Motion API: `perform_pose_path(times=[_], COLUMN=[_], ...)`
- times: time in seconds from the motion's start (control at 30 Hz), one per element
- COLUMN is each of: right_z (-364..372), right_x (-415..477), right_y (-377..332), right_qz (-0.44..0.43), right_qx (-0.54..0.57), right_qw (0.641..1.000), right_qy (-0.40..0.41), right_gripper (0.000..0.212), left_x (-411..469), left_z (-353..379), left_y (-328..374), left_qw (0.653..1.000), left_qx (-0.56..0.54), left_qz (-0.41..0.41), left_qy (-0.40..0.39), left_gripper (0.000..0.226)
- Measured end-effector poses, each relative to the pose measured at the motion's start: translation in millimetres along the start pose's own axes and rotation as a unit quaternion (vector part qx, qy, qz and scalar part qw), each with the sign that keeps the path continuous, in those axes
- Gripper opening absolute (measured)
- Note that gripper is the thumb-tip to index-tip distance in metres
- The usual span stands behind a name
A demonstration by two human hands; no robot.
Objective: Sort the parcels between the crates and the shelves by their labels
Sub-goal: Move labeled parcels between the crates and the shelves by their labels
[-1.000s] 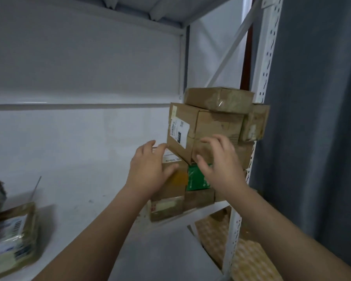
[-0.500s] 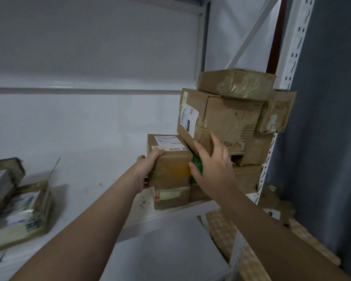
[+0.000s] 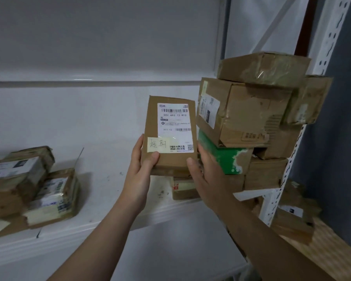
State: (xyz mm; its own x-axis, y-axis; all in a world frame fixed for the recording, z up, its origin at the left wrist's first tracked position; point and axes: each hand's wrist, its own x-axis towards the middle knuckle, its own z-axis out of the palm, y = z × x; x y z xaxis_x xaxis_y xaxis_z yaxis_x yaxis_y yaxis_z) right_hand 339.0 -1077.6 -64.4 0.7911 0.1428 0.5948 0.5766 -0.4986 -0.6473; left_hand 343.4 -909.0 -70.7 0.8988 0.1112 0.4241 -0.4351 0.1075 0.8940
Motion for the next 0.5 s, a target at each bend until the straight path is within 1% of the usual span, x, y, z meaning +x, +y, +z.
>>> perform_pose_path(times=[0.03,0.07,0.17,0.3,0.5], right_z=[6.0,11.2,26.0,48.3,78.0], right_x=[0.0,-0.3,-3.2,-7.0,-10.6], right_y=[-4.4,-7.8,-14.5,-27.5,-48.2], right_qz=[0.009,0.016,0.037,0.015,0.016], right_qx=[0.059,0.097,0.151,0.181,0.195], right_qw=[0.998,0.995,0.988,0.983,0.98], right_qy=[-0.004,0.004,0.018,0.02,0.038], right_gripper=[0.053,0.051,0.055,0.053,0.05], left_x=[-3.7,-6.8,-12.6,-18.7,-32.6], left_z=[-5.3,-11.7,-35.6,-67.4,-96.4], left_y=[0.4,1.3,4.8,8.6,19.4], left_qw=[1.0,1.0,0.998,0.998,0.998], left_qx=[0.002,0.008,0.023,0.031,0.033], left_qz=[0.011,0.017,0.021,0.018,0.01], left_qy=[-0.006,-0.015,-0.048,-0.052,-0.044], left_gripper=[0.063,0.065,0.07,0.072,0.07])
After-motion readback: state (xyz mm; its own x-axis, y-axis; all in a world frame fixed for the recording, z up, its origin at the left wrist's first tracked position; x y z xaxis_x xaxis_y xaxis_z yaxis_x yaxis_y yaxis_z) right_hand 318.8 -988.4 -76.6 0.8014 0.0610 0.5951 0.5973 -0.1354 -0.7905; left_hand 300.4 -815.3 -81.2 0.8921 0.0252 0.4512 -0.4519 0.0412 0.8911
